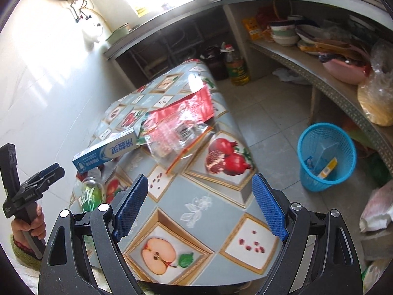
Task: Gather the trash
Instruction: 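Move both open tools back to the table toward the red snack bag, then close the right tool on the clear zip bag holding the red snack bag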
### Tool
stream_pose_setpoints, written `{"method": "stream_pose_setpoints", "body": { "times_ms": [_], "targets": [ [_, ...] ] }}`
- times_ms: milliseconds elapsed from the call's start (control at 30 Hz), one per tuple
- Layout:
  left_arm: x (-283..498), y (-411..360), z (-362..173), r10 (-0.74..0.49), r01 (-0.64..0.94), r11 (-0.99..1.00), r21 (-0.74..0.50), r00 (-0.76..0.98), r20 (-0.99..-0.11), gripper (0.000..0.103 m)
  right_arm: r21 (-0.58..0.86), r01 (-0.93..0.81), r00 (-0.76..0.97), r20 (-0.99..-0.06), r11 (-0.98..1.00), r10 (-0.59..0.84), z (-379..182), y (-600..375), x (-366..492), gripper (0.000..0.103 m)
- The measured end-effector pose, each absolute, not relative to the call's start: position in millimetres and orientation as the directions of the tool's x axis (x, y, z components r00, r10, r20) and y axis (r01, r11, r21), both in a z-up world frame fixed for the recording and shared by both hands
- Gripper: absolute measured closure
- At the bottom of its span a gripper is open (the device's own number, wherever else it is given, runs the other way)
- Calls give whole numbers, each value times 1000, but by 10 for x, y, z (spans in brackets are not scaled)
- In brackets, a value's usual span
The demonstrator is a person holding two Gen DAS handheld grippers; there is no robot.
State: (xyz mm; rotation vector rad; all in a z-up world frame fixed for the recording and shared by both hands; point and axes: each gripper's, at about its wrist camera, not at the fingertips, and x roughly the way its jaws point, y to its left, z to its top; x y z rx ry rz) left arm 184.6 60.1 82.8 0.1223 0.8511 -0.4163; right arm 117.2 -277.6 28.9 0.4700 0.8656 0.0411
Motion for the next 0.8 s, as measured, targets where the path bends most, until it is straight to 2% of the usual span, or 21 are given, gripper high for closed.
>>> {"method": "stream_pose_setpoints", "body": {
  "times_ms": [200, 400, 600, 800],
  "targets": [
    [1941, 416, 759, -432, 460, 868, -186, 514, -742, 17, 481, 151, 649, -707, 864, 280, 238, -2729, 1387, 21],
    [2217, 76, 717, -541, 522, 799, -299, 404, -738, 18, 570, 161, 645, -679, 806, 351, 203, -2879, 1744, 30],
    [2400, -111, 600, -577, 525, 770, -364, 326, -749, 32, 628, 182, 607, -677, 757, 415, 20, -2975, 2287, 44],
    [2551, -159, 501, -552, 494, 790, -364, 313, -773, 49, 631, 225, 547, -712, 742, 440, -256, -3066, 2788, 46]
  ]
}}
